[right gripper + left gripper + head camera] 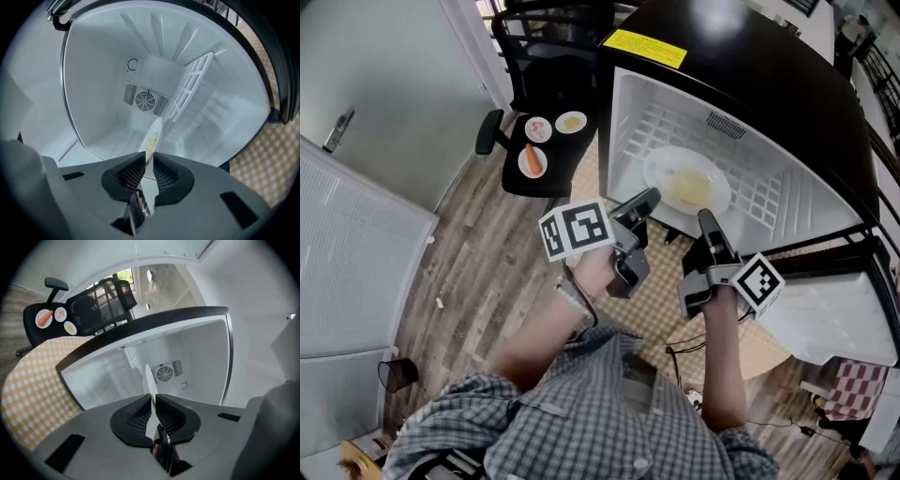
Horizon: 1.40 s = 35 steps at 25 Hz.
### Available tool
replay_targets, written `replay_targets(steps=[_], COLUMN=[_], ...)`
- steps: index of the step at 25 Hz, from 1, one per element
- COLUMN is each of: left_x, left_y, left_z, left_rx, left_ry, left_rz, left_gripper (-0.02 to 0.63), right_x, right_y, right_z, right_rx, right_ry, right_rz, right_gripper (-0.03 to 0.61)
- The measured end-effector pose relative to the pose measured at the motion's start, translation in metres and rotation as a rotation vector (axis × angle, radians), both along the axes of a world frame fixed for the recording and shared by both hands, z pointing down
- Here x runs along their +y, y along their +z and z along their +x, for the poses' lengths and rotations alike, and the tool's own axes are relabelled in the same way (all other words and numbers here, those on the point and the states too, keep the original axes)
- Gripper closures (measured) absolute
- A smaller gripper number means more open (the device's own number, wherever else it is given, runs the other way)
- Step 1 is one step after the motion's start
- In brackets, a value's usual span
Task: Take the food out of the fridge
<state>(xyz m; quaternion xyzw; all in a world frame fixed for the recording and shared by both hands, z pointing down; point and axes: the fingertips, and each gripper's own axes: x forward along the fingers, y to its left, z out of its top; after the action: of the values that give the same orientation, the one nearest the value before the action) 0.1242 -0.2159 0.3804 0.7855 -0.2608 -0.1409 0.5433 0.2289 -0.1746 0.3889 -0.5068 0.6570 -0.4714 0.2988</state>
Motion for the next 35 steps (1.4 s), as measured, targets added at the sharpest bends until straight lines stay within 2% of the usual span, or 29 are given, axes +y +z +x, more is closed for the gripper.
replay_targets(steps=[16,26,35], left_x=[0.042,0.062,0.074], left_y=[0.024,0.074,0.125], left_z=[-0.079,-0.086,-0.09], left_rx=[-0.086,-0.092,-0.159], left_ry=[-0.103,-0.083,-0.051], left_rz=[-0.004,-0.1,-0.169], left_gripper=[0.575,0.575,0.577], right_x=[0.026,0.045,0.058], right_y=[0.021,0.069,0.124], right_z=[-0.079,-0.089,-0.091], right_rx=[0.03,0.01,0.056], right_ry=[-0.229,-0.26,-0.286], right_rz=[-0.037,-0.13,-0.236], right_gripper=[0.534,0.534,0.534])
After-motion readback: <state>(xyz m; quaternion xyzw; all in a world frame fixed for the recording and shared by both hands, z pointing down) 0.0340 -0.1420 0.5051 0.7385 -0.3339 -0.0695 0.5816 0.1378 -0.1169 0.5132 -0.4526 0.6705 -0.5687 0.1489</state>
